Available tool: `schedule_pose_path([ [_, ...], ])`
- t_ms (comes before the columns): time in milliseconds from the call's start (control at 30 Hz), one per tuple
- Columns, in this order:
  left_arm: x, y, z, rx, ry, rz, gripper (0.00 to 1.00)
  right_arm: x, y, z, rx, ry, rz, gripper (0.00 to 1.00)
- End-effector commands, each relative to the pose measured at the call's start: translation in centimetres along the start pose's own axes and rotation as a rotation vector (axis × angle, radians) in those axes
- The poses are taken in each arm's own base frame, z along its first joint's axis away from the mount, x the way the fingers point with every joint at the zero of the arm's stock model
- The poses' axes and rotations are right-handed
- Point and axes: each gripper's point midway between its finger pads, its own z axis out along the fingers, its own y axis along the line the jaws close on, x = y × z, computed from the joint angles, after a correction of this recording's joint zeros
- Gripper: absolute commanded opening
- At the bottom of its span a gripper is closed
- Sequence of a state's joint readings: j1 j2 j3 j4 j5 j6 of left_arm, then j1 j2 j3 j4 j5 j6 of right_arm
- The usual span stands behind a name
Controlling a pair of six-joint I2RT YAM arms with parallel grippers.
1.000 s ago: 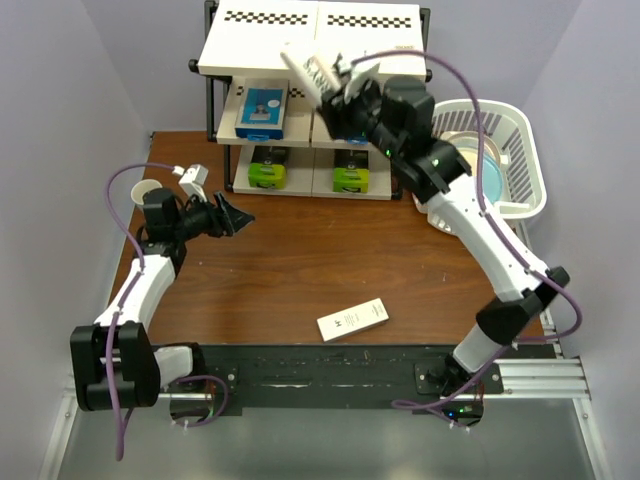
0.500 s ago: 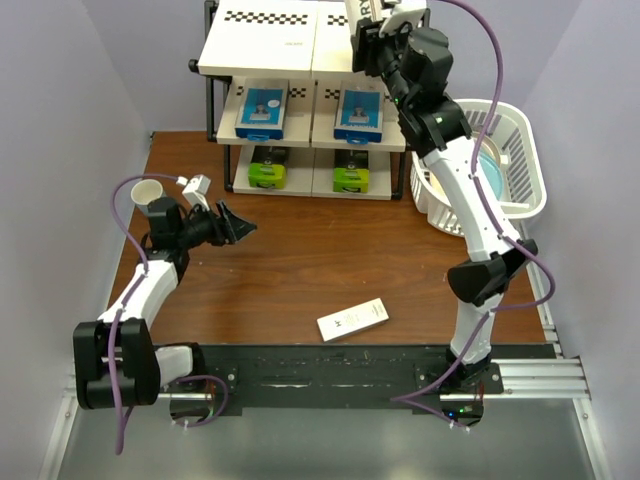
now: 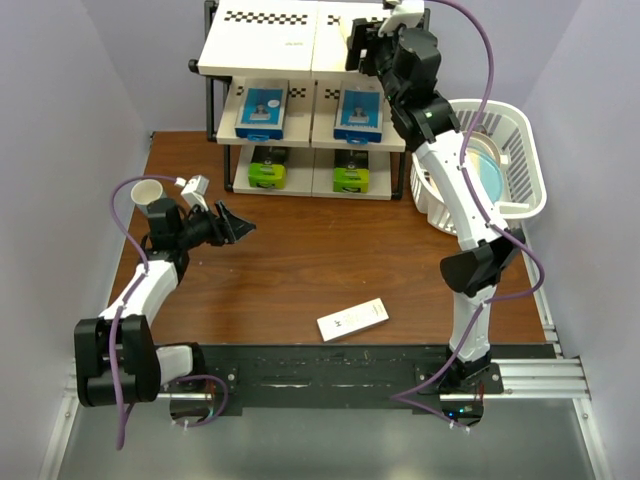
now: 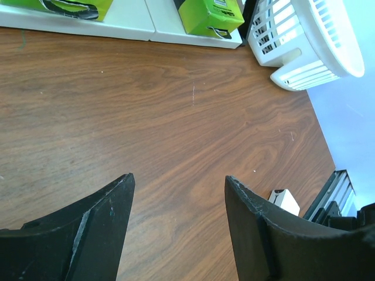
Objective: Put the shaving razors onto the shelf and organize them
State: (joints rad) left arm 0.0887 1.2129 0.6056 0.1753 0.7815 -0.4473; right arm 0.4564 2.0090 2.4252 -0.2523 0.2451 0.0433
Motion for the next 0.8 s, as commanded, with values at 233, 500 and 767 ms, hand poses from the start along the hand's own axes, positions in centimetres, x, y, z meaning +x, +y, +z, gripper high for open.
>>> schedule_pose_path([
  [233, -0.6, -0.2, -0.2, 0.02, -0.041, 0.006, 0.68, -2.2, -1.2, -1.6, 0.062, -0.036, 0.061, 0.83],
  [500, -0.9, -0.6, -0.3, 0.032, -0.066, -0.001, 0.68, -1.4, -1.2, -3.1, 0.067, 0.0, 0.037, 0.84],
  [767, -1.0, -0.8, -0.4, 0.04, -0.077, -0.011, 0.68, -1.3, 0.1, -3.6, 0.115, -0.009, 0.016, 0.73],
])
